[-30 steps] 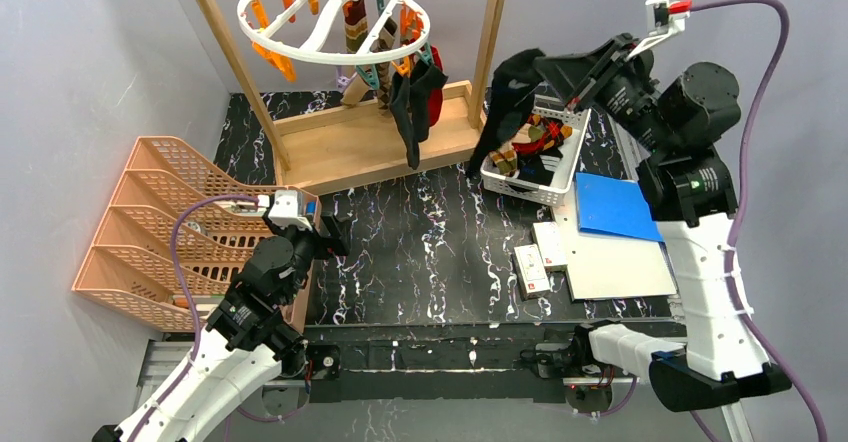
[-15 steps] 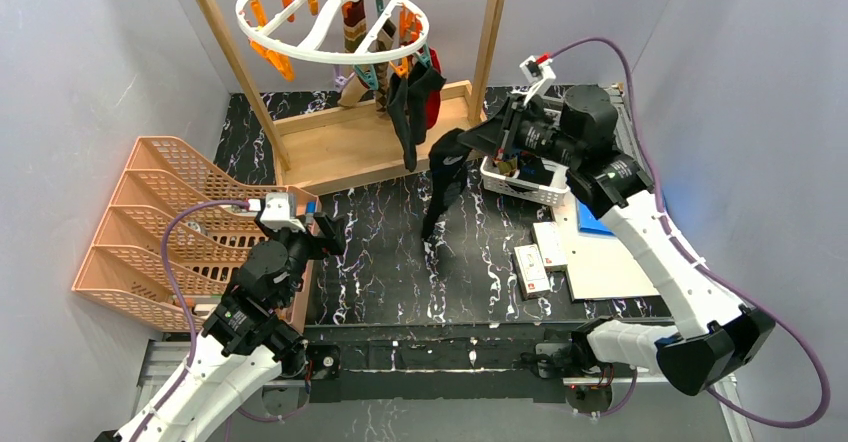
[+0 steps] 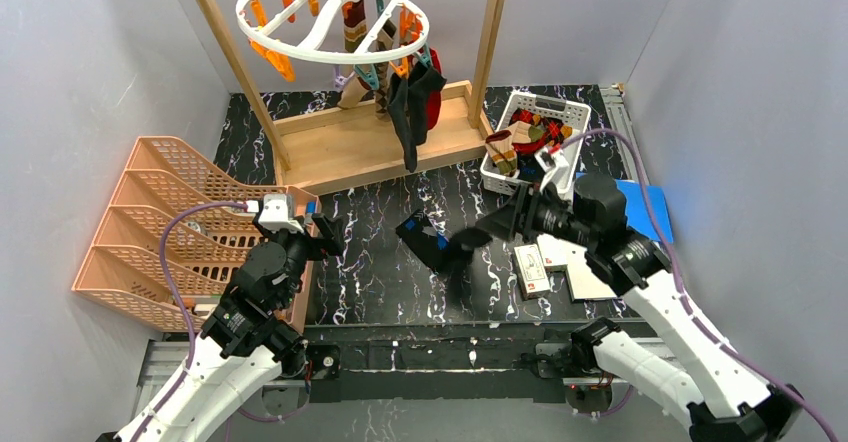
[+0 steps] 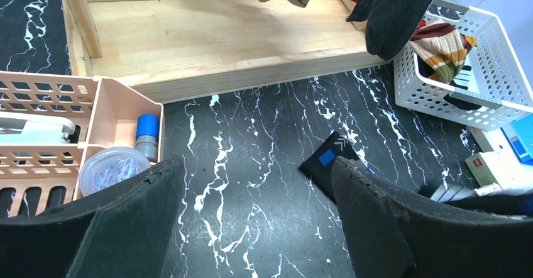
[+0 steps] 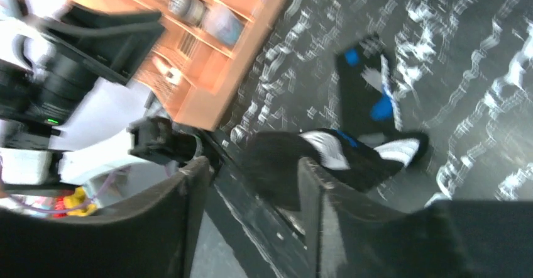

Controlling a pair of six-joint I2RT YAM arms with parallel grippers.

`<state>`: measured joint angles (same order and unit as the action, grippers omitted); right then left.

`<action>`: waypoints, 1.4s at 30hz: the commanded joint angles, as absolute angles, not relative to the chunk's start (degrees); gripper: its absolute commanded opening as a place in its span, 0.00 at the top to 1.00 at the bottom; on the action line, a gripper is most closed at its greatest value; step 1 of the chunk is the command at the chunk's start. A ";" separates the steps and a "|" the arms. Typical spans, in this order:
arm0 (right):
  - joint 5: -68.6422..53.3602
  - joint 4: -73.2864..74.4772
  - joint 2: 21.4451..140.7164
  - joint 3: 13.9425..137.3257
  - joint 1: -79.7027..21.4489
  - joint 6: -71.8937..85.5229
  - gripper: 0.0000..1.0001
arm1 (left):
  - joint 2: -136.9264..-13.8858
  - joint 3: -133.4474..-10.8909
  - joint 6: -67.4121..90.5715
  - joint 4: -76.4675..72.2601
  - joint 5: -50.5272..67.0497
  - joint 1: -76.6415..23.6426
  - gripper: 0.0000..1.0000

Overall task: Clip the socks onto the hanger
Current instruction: Place the sock at the center of the board.

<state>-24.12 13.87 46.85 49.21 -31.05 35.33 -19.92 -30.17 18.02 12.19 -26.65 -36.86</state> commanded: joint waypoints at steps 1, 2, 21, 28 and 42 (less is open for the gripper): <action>-16.75 26.54 40.40 46.65 -31.29 35.85 0.27 | -19.01 -31.46 18.46 11.71 -27.49 -36.83 0.16; -15.18 28.49 40.28 47.50 -31.29 35.19 0.22 | -18.89 -31.40 18.46 11.56 -27.39 -36.78 0.16; 3.98 6.52 79.80 49.36 -42.71 19.34 0.25 | -20.11 -31.36 18.50 11.34 -25.65 -36.83 0.16; 3.77 -4.33 88.91 51.38 -42.80 16.04 0.24 | -20.72 -31.41 18.39 11.41 -25.70 -36.83 0.16; 1.58 -12.07 99.56 52.99 -47.32 15.29 0.37 | -21.08 -31.38 18.37 11.34 -24.81 -36.83 0.16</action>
